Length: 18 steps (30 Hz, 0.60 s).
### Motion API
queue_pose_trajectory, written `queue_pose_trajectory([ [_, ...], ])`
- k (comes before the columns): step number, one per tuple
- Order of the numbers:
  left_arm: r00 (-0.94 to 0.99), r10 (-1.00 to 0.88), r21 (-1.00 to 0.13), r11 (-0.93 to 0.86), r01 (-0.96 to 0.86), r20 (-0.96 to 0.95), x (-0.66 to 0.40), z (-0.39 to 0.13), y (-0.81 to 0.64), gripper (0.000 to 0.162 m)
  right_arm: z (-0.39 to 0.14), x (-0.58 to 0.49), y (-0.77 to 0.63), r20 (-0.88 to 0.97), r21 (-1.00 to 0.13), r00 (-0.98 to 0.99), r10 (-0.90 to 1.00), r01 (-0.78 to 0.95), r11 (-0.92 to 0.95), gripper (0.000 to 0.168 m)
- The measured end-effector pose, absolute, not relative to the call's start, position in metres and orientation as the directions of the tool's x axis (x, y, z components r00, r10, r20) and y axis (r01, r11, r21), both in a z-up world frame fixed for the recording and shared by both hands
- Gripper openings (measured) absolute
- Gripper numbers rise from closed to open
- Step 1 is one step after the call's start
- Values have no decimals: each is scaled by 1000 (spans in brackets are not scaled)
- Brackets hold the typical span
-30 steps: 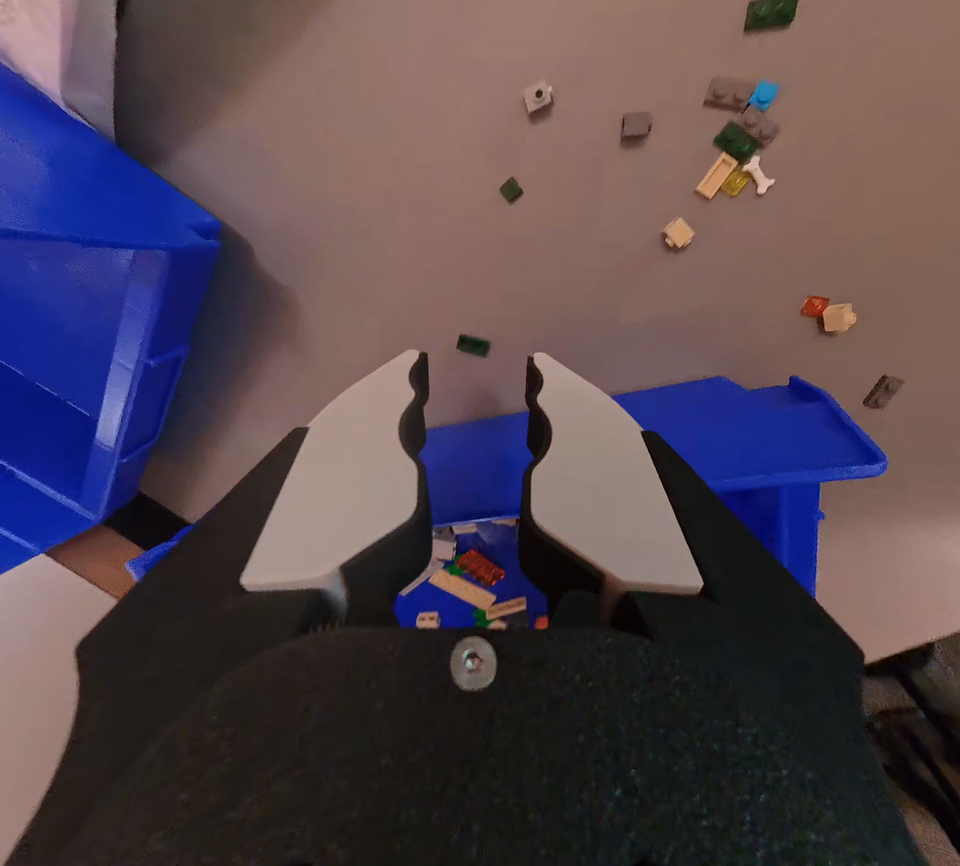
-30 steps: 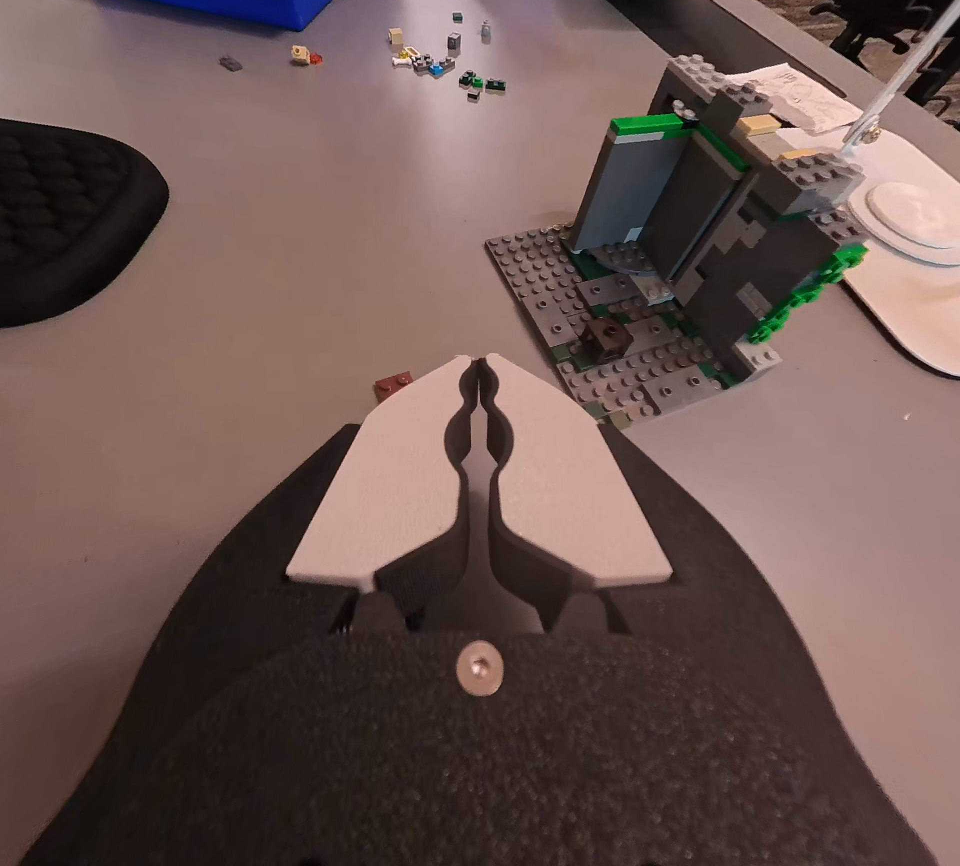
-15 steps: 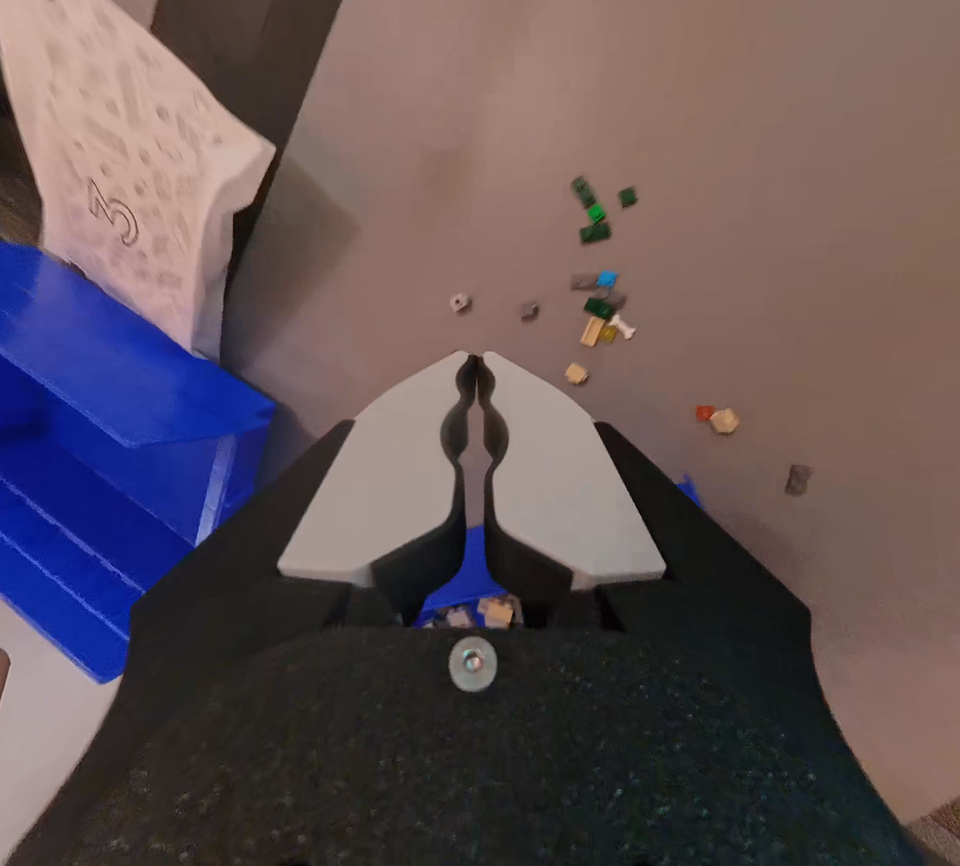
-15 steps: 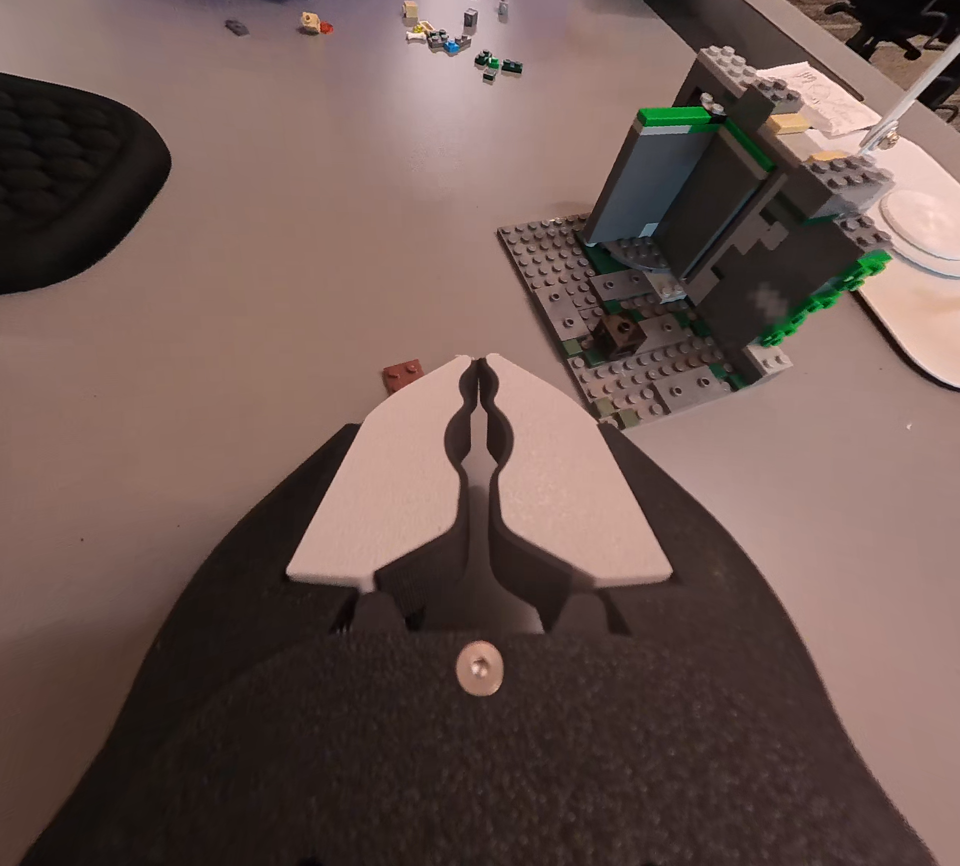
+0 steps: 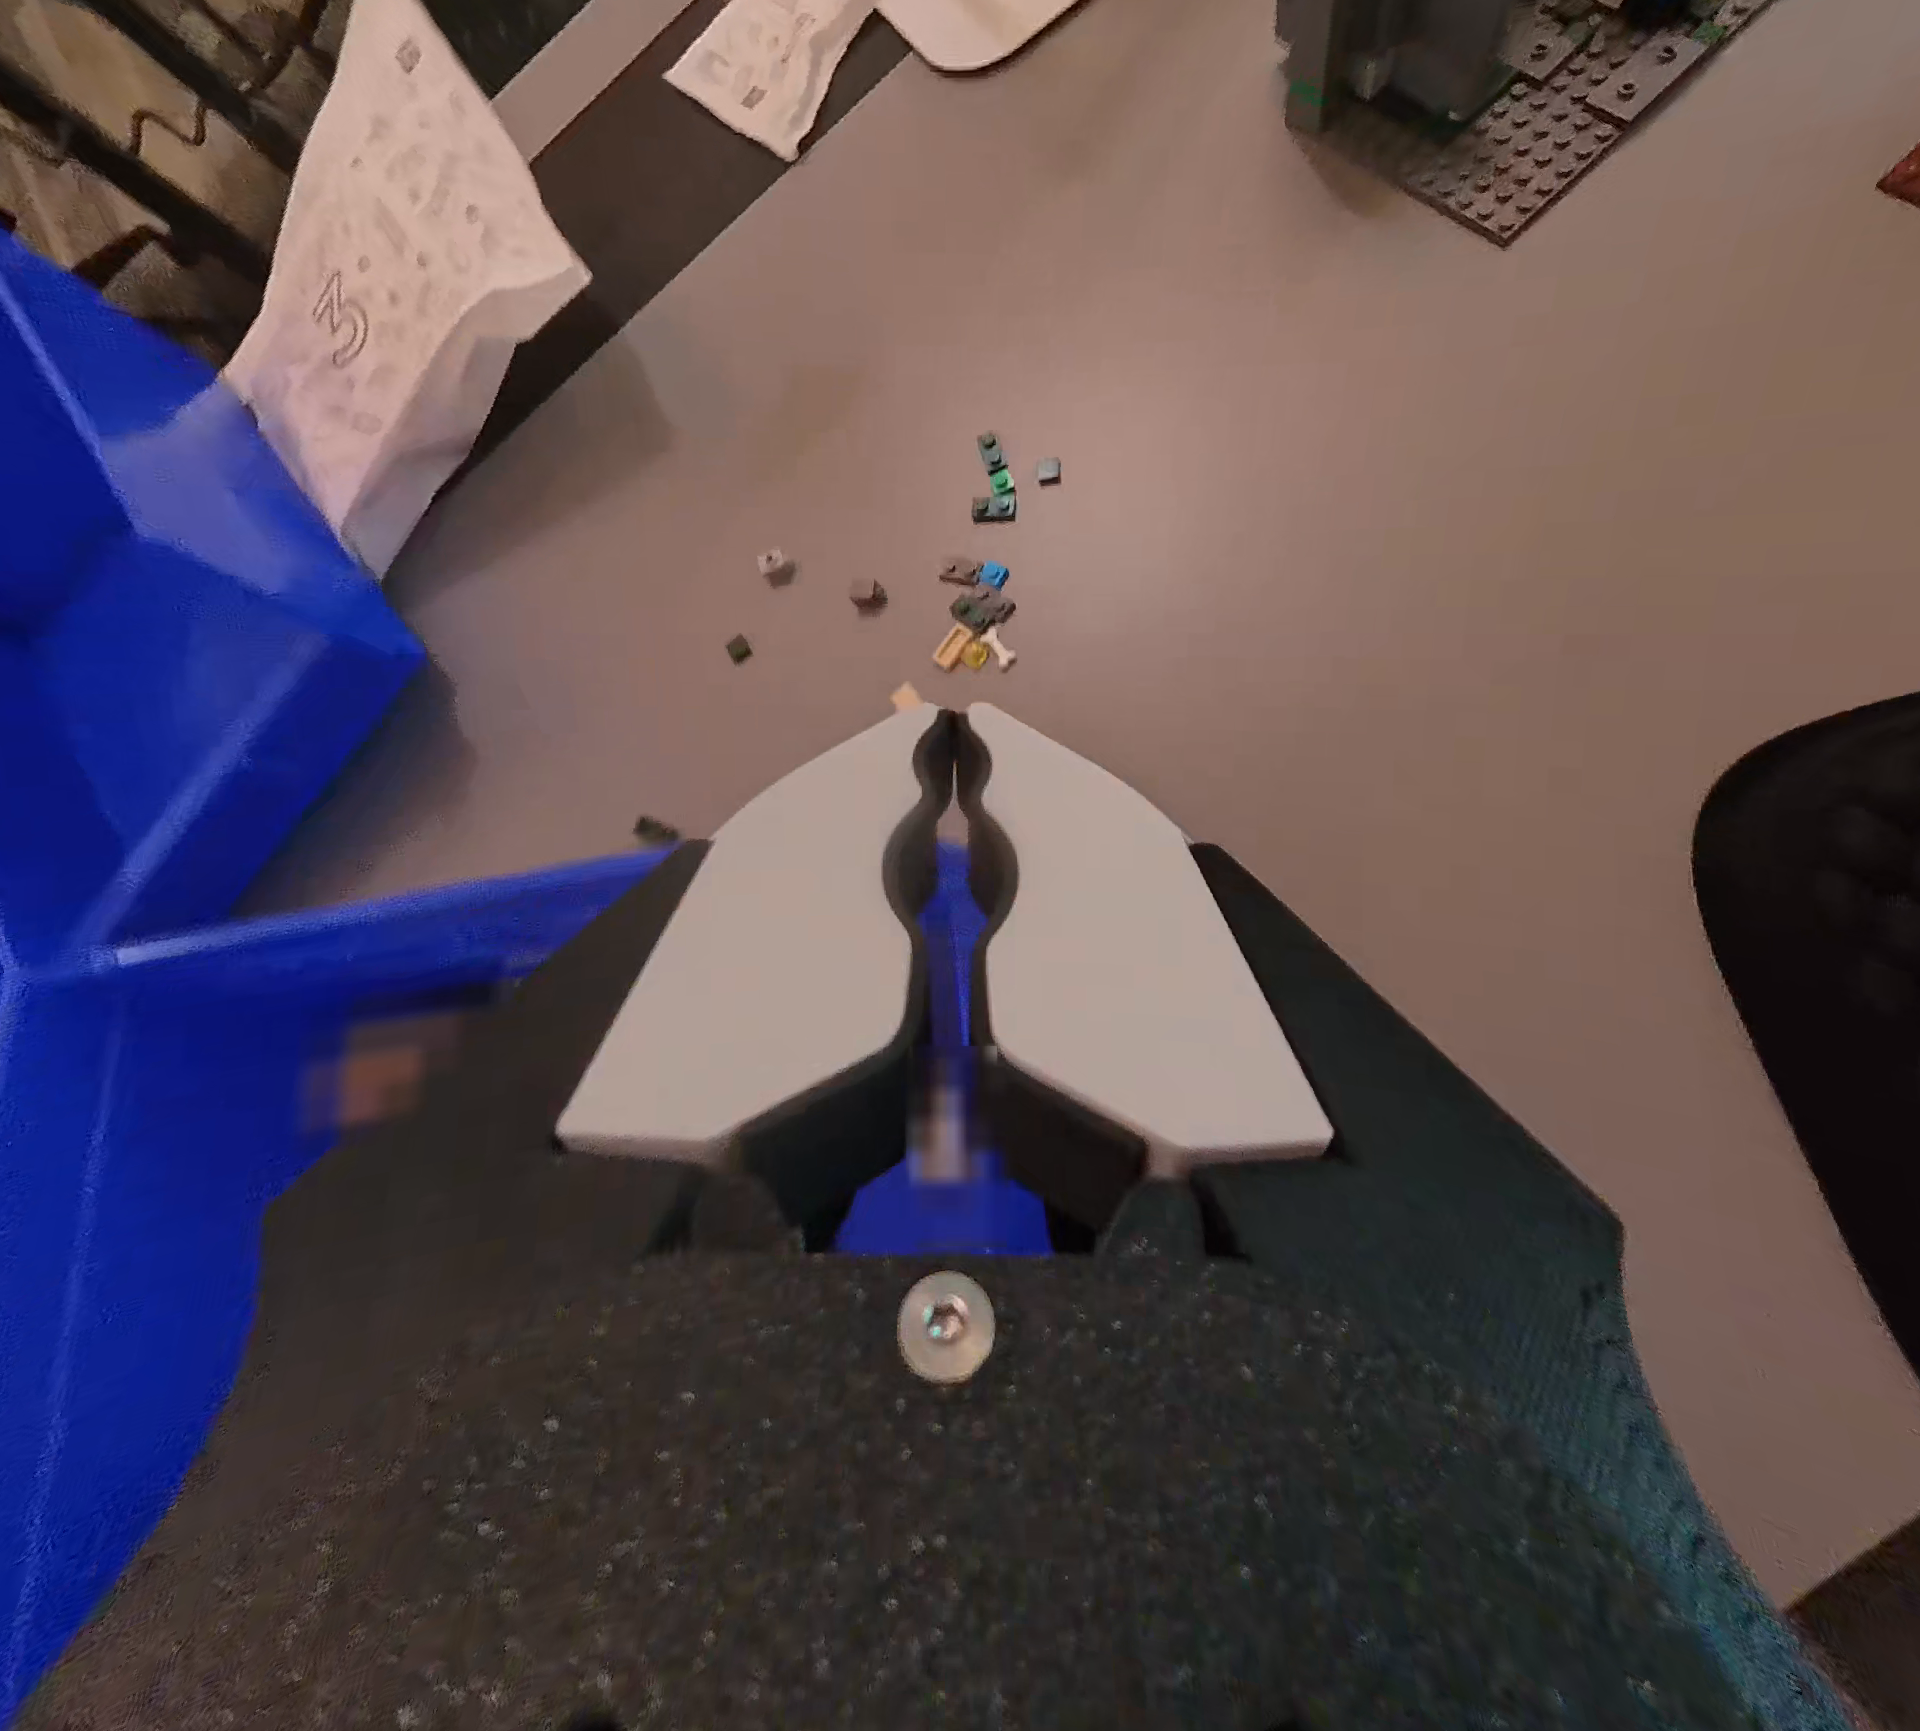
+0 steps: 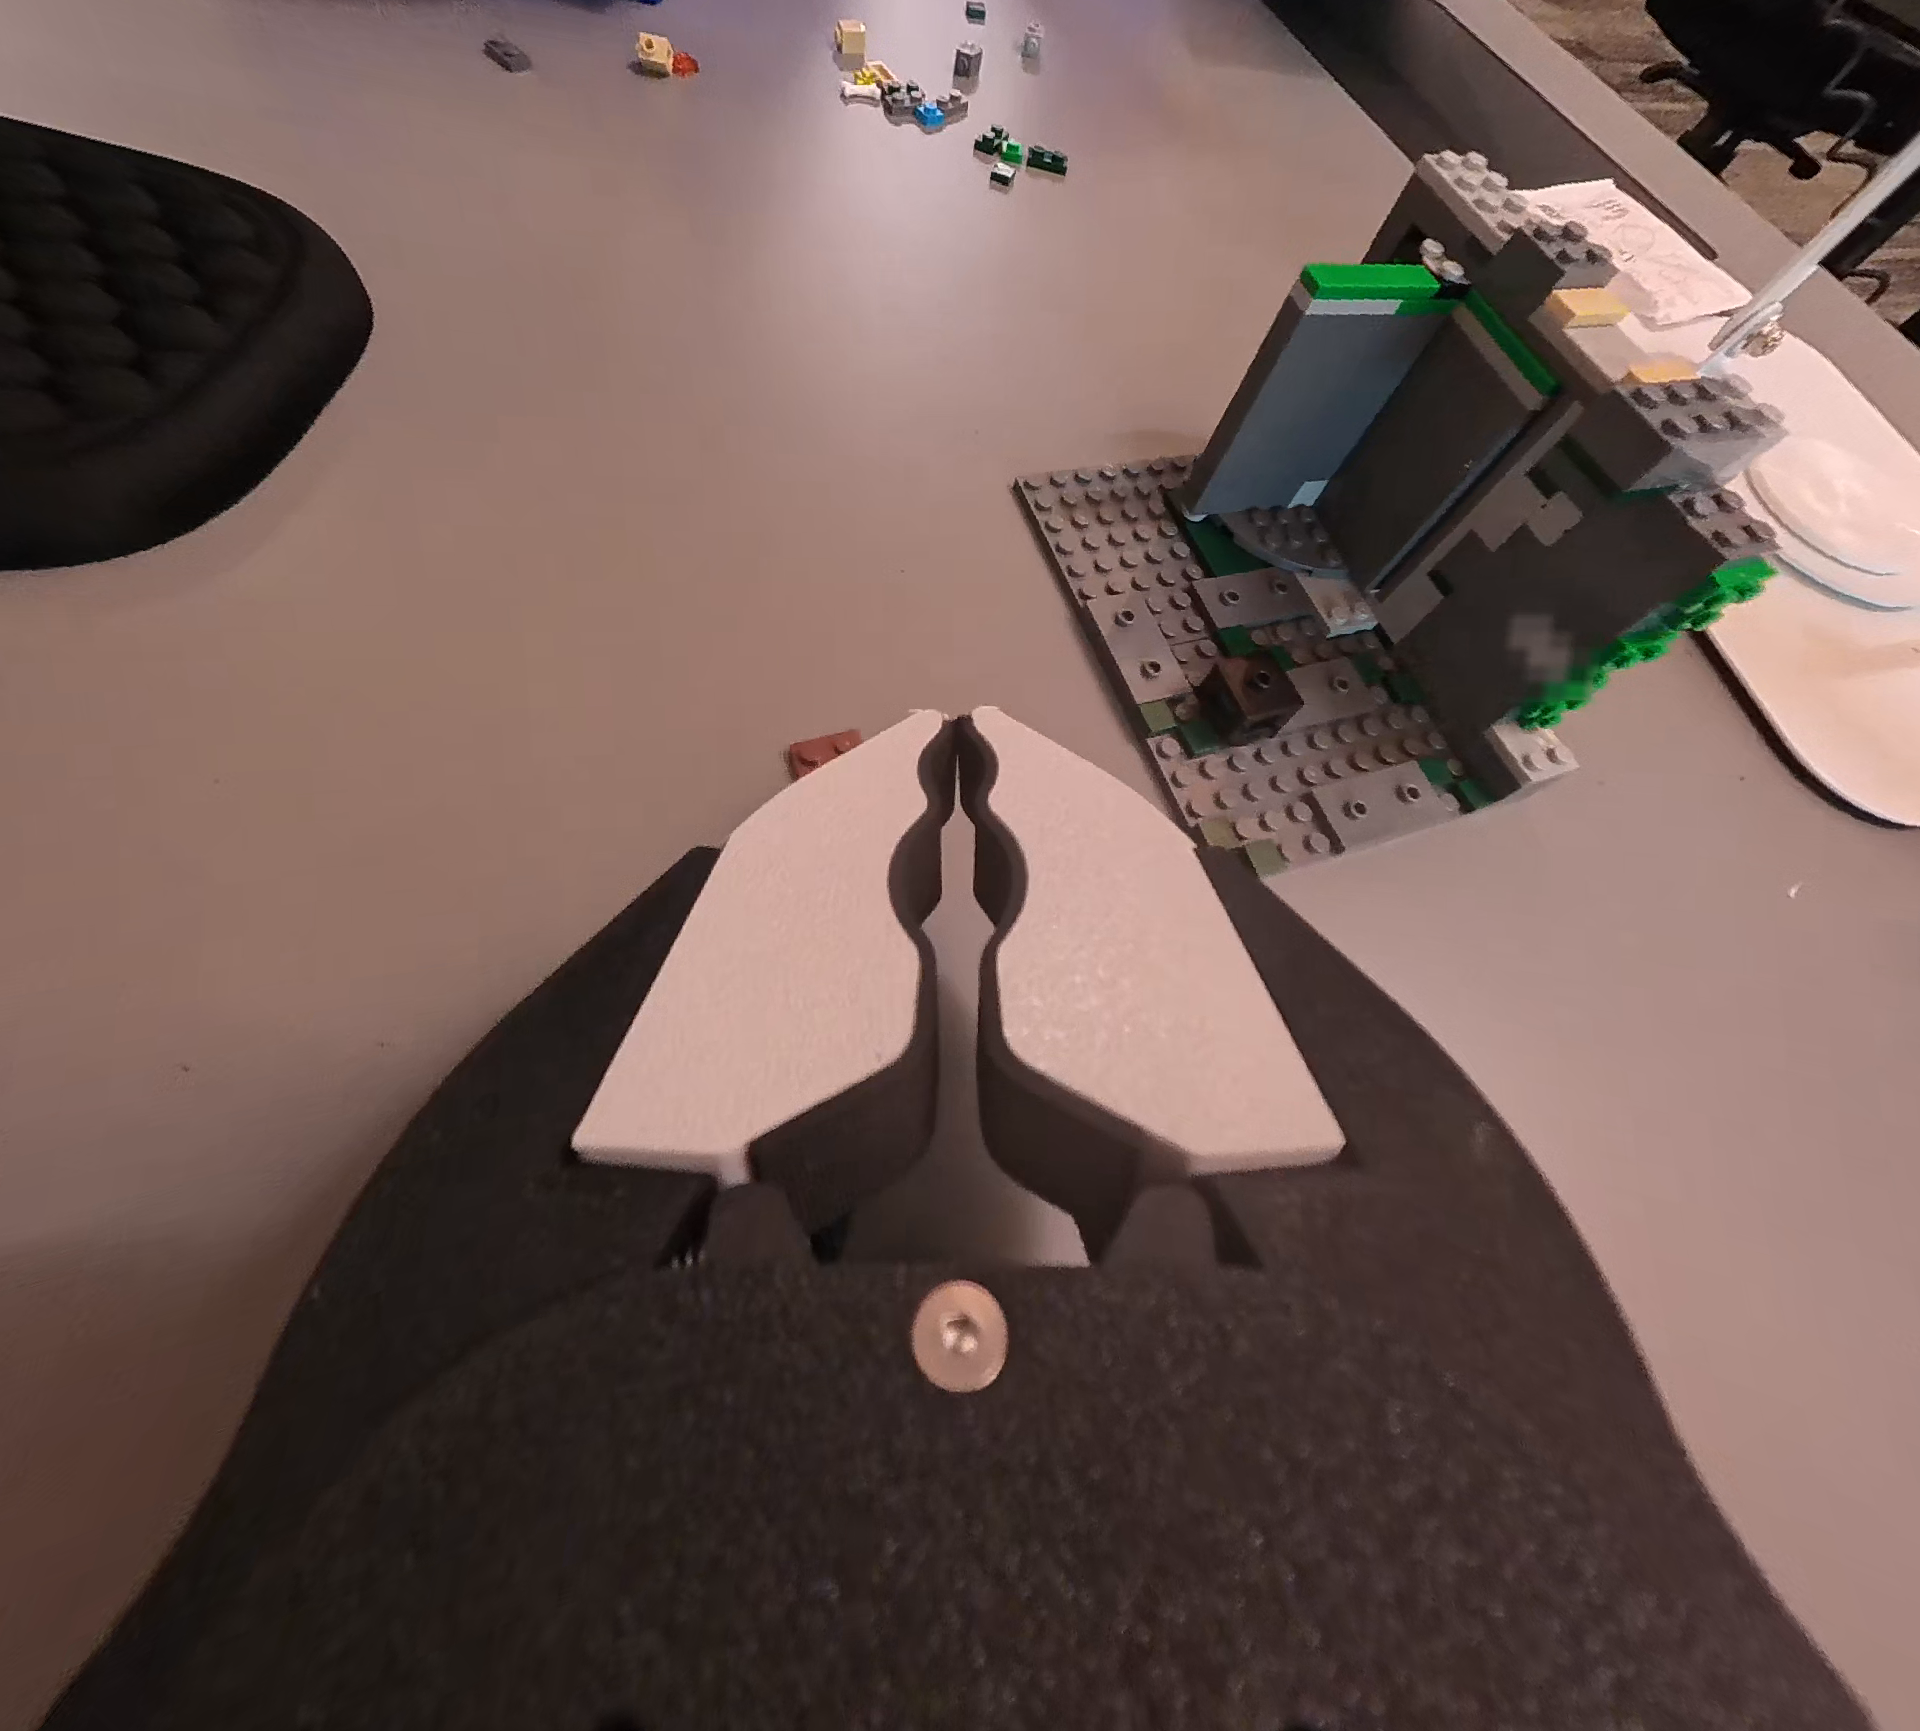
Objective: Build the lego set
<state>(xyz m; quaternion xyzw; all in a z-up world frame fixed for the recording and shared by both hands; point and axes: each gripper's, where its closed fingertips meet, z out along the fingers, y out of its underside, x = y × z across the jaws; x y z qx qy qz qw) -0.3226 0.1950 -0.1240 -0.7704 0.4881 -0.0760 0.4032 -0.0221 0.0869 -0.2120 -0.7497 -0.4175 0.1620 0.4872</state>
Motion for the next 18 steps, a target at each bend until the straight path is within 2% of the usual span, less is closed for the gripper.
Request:
queue_pose_trajectory([
  [4, 597, -757, -707, -267, -655, -267, -358, -131, 187, 0, -212, -24, 86, 178, -862, 594, 785, 478, -167, 0],
  [7, 659, -712, -678, -361, -640, -243, -395, -135, 186, 18, -212, -25, 85, 187, -859, 590, 786, 486, -160, 0],
  [9, 686, -682, -660, -396, -638, -255, -422, -136, 191, 22, -212, -26, 84, 193, -856, 586, 787, 492, -156, 0],
  [14, 679, -689, -515, -498, -698, -253, -482, -152, 201, 40, -214, -29, 83, 204, -849, 580, 789, 507, -153, 0],
  [18, 625, -746, -356, -534, -767, -229, -514, -168, 208, 44, -218, -29, 83, 221, -836, 577, 786, 527, -152, 0],
])
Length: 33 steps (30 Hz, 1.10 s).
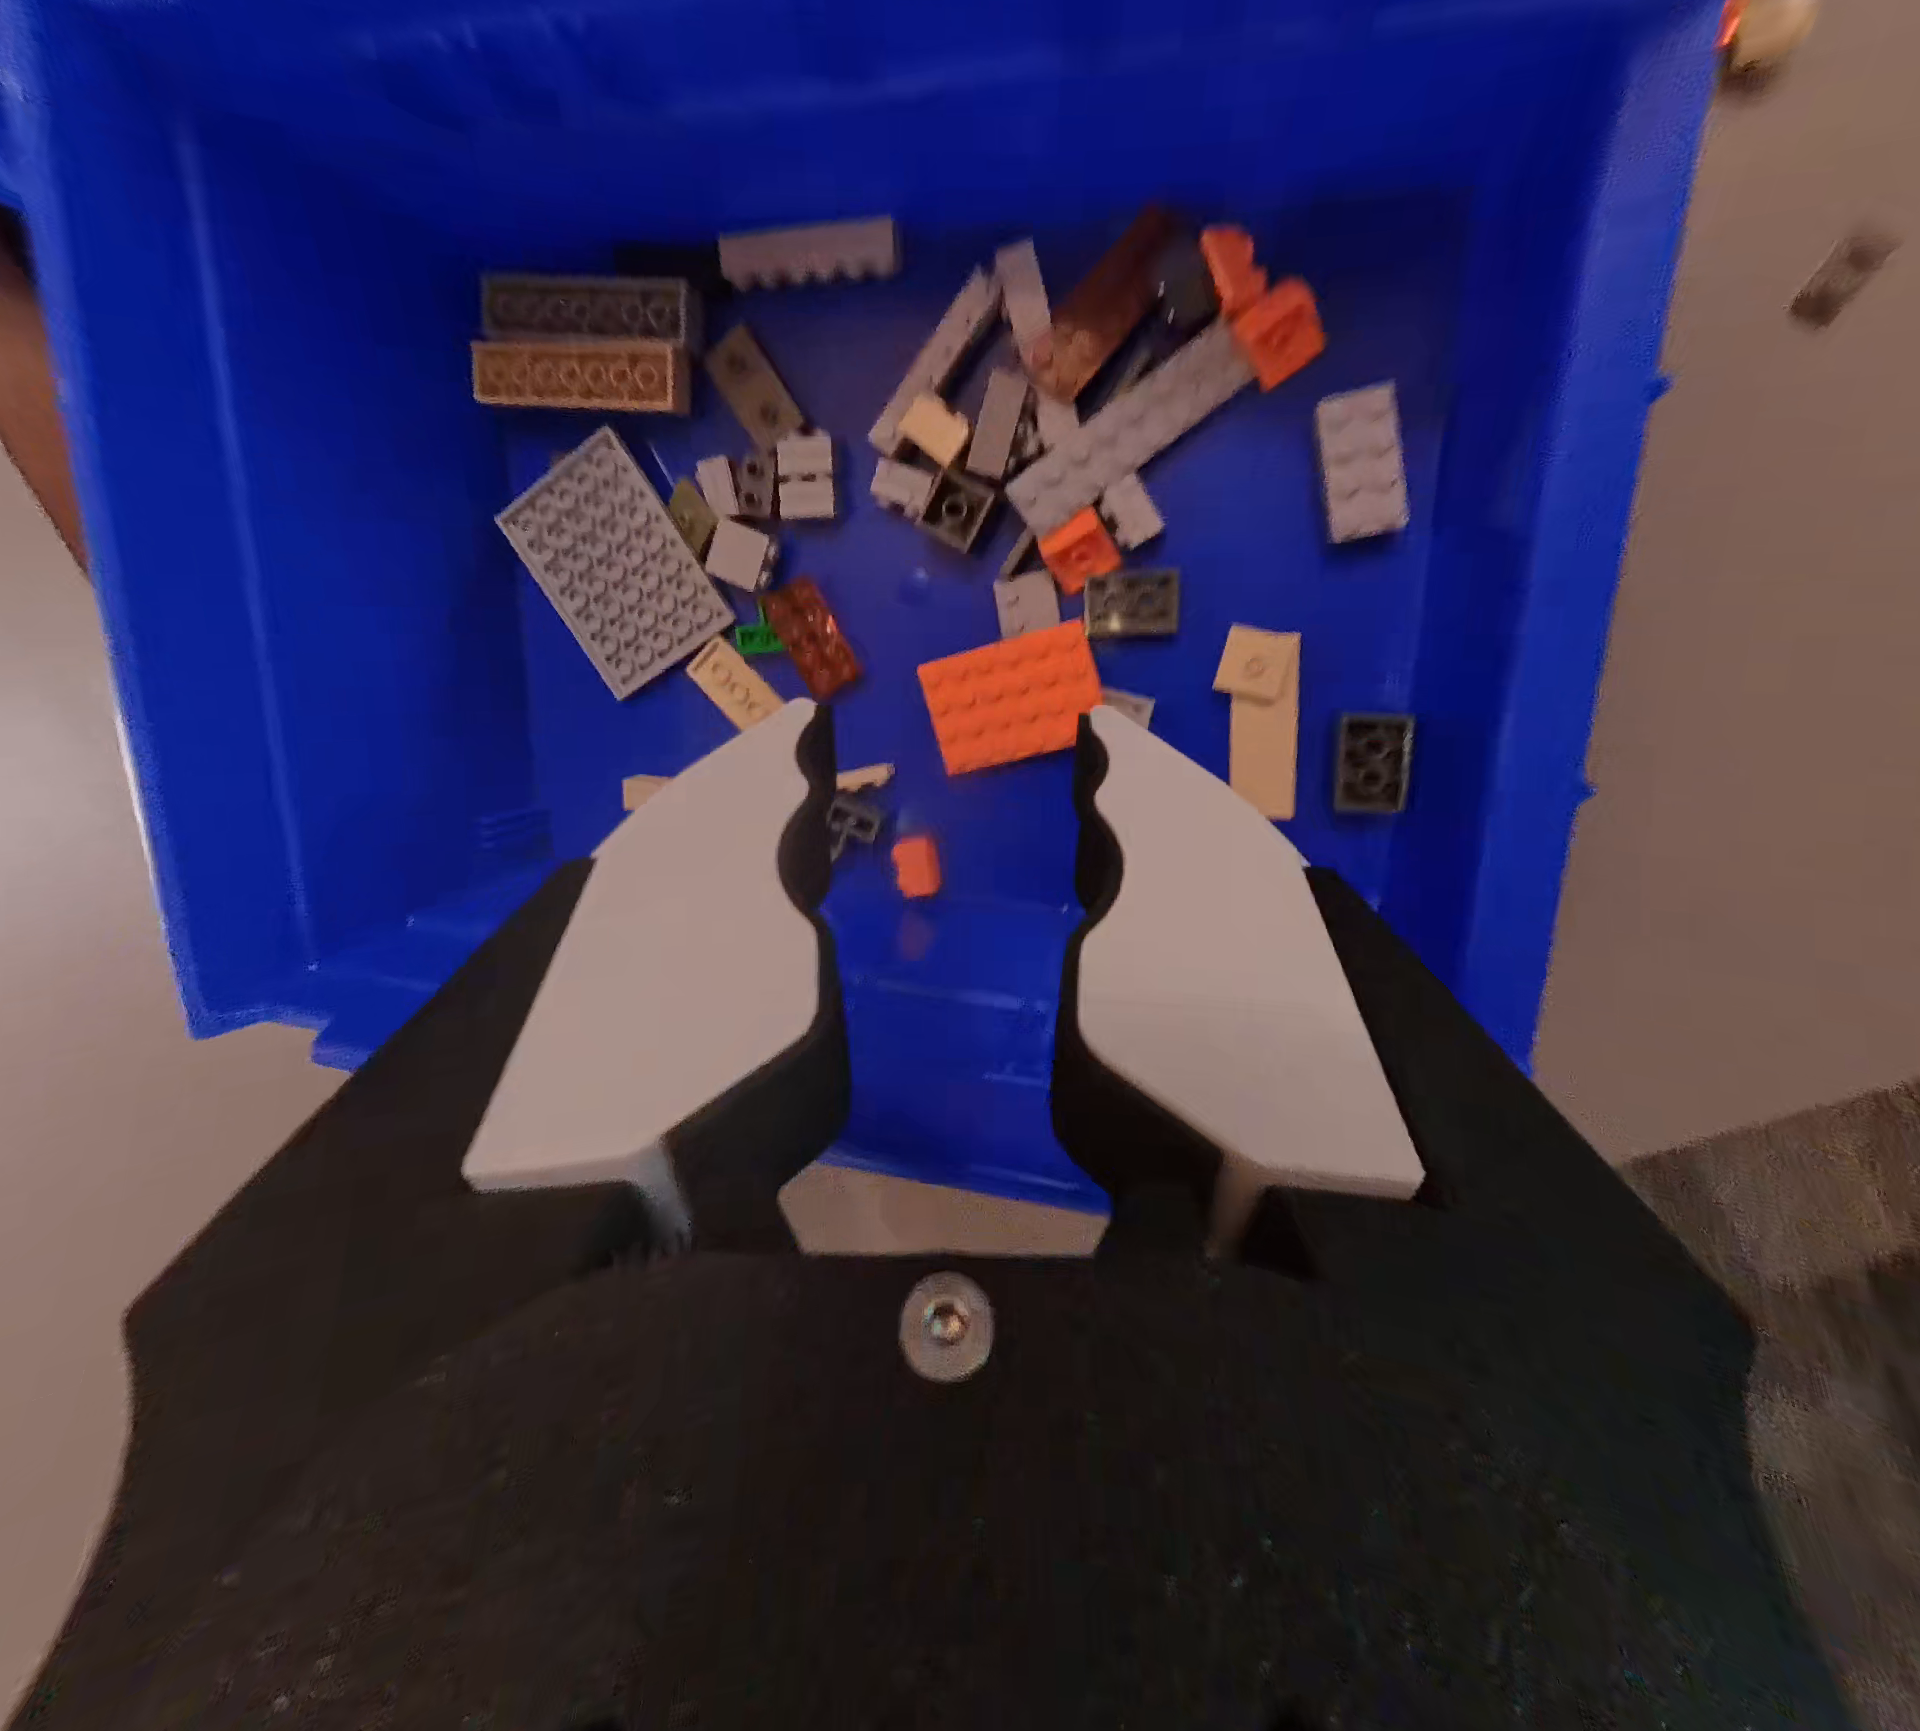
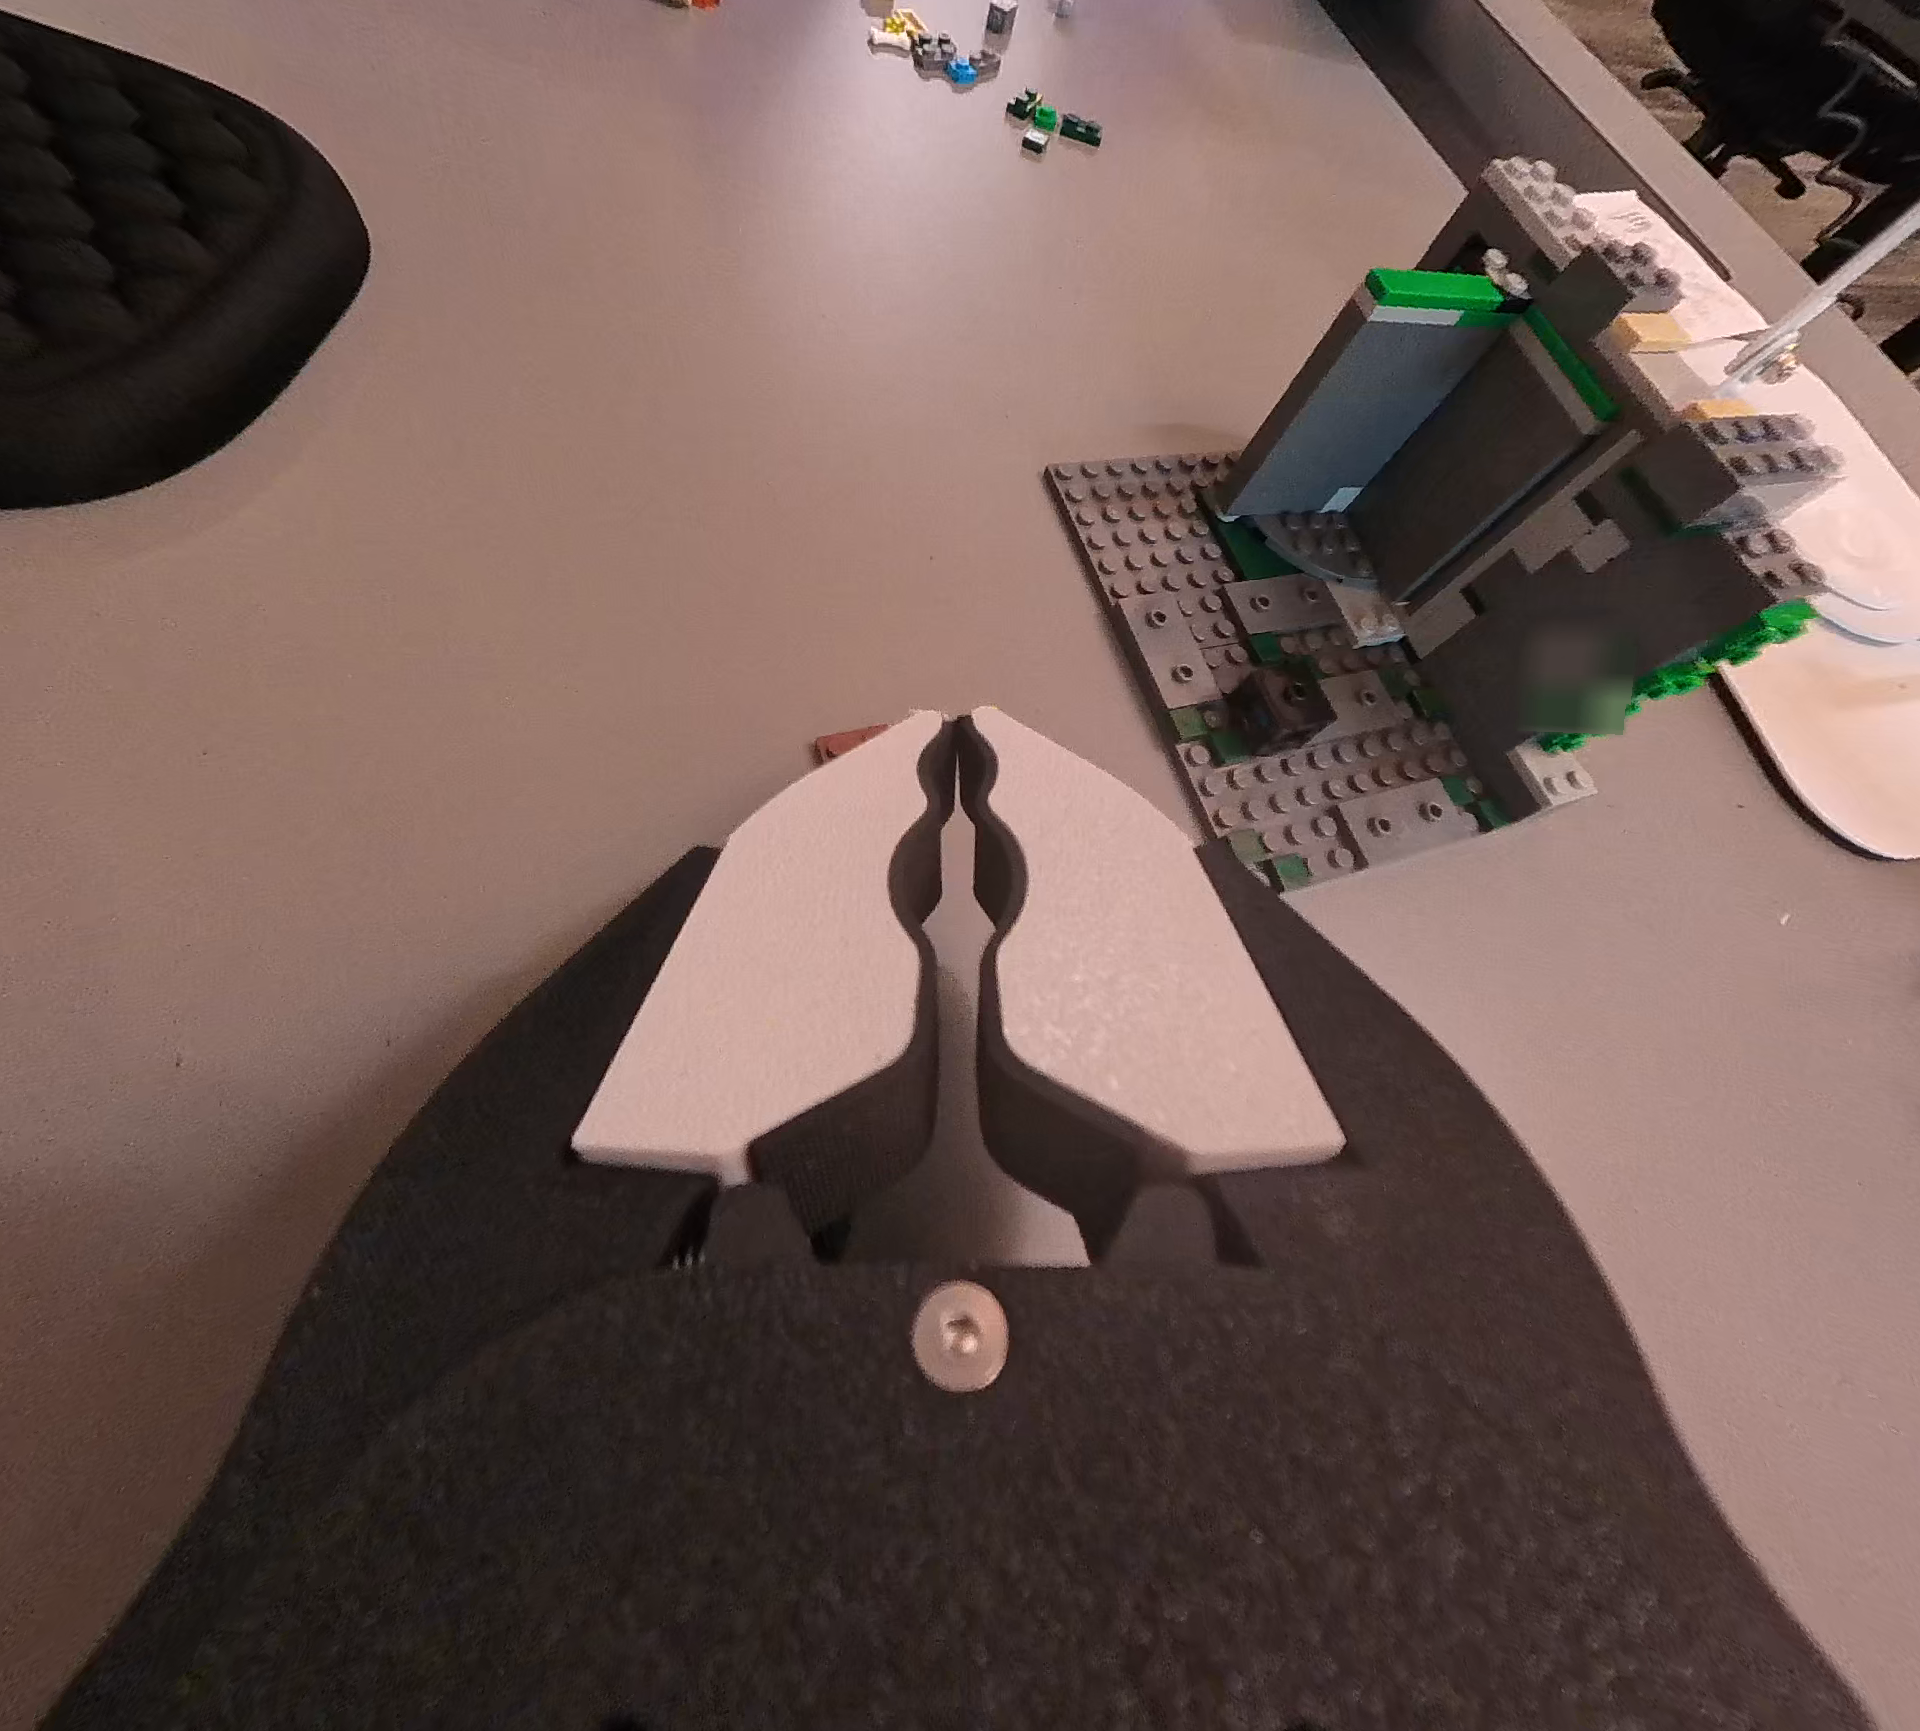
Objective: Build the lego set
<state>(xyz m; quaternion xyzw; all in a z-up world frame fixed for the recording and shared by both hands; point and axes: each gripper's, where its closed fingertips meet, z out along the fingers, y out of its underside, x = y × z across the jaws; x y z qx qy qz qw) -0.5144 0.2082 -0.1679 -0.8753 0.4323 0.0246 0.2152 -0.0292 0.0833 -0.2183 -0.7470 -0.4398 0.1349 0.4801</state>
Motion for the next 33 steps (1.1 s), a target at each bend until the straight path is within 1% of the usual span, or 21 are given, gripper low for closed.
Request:
queue_pose_trajectory([
  [6, 527, -833, -105, -516, -850, -168, -540, -197, 218, 44, -225, -31, 84, 240, -818, 571, 785, 555, -153, 0],
  [12, 477, -879, 14, -477, -879, -9, -532, -228, 212, 44, -228, -31, 84, 263, -803, 566, 781, 578, -148, 0],
  [14, 452, -891, 30, -451, -892, 40, -522, -236, 203, 44, -229, -31, 84, 262, -802, 568, 780, 578, -151, 0],
  [17, 432, -901, 57, -429, -902, 49, -513, -245, 198, 46, -231, -32, 85, 256, -801, 568, 782, 577, -156, 0],
  [20, 432, -901, 41, -430, -902, 35, -508, -247, 200, 42, -232, -33, 85, 264, -797, 561, 785, 585, -150, 0],
  [21, 423, -906, 57, -422, -905, 13, -512, -249, 201, 39, -232, -34, 84, 266, -798, 560, 785, 585, -147, 0],
  [24, 423, -904, 73, -427, -901, -63, -523, -247, 212, 38, -229, -34, 85, 267, -803, 562, 783, 579, -142, 0],
  [27, 444, -886, 47, -453, -890, -133, -535, -240, 224, 37, -227, -34, 85, 264, -811, 570, 778, 568, -141, 0],
  [33, 488, -846, -31, -494, -869, -212, -548, -220, 235, 37, -224, -30, 89, 257, -819, 598, 759, 552, -158, 0],
])
